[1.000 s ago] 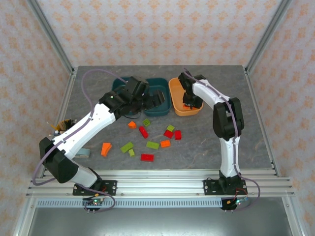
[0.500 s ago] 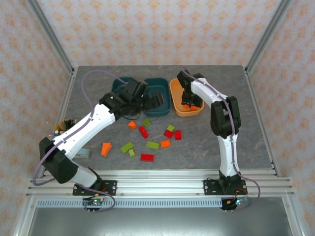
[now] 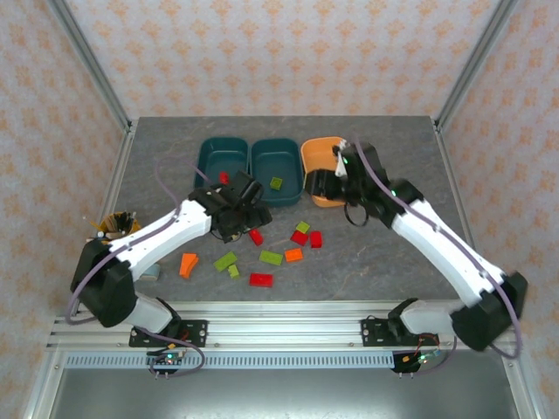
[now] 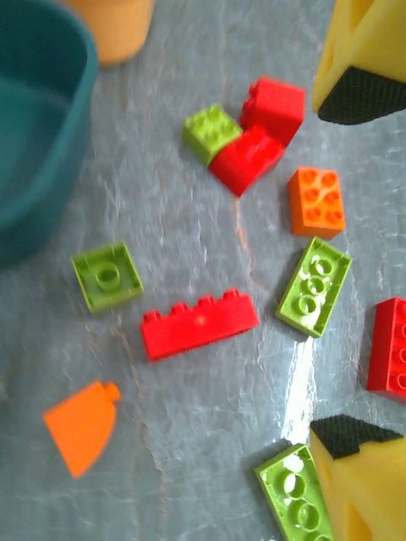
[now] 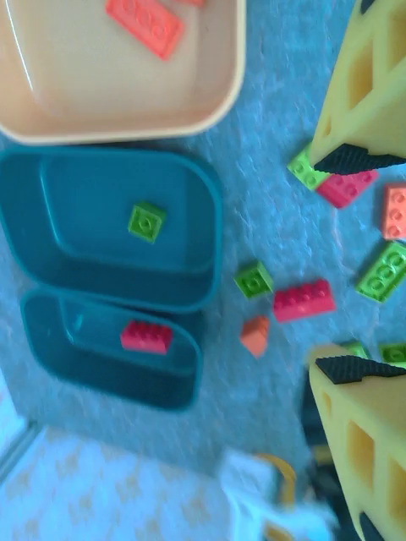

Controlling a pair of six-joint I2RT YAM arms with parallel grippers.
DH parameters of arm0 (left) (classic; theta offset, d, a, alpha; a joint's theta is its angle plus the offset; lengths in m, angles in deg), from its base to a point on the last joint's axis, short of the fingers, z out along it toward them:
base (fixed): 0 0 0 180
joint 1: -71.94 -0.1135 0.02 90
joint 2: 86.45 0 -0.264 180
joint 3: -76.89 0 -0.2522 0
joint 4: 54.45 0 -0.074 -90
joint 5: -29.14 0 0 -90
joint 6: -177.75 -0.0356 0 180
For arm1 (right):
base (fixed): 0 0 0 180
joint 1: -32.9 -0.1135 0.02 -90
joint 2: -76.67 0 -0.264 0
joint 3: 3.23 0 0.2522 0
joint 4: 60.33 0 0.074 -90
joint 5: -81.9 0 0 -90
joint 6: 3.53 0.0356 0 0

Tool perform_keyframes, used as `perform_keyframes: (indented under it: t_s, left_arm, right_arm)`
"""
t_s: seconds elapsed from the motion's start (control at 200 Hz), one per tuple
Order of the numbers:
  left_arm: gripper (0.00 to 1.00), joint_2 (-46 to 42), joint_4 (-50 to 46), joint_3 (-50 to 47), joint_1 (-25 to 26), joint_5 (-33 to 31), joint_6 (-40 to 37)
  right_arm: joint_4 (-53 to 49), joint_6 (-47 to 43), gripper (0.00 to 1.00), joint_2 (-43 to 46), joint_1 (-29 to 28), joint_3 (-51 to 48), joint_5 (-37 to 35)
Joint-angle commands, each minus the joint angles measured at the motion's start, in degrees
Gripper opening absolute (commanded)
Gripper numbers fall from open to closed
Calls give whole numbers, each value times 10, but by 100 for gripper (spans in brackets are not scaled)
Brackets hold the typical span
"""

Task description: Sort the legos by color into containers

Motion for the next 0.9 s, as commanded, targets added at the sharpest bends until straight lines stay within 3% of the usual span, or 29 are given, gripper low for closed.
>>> perform_keyframes:
  t_s: [0.0,0.235,0.641,0.766,0.891]
  left_arm:
    - [87,37,0,-2,-5,-12,45]
    - [80,118,30,31,-4,-13,48]
    - [49,218,36,65,-3,-25,30]
    - [35,226,33,69,-2,-34,21]
    - [27,225,25,72,-2,-39,17]
  right_arm:
    - [77,18,61,46,-23,-96,56]
    - [58,34,61,106,-44,-173,53]
    - [62,47,61,86,-44,-162,46]
    - [62,49,61,82,-44,-159,46]
    - [61,48,61,73,-45,-150,48]
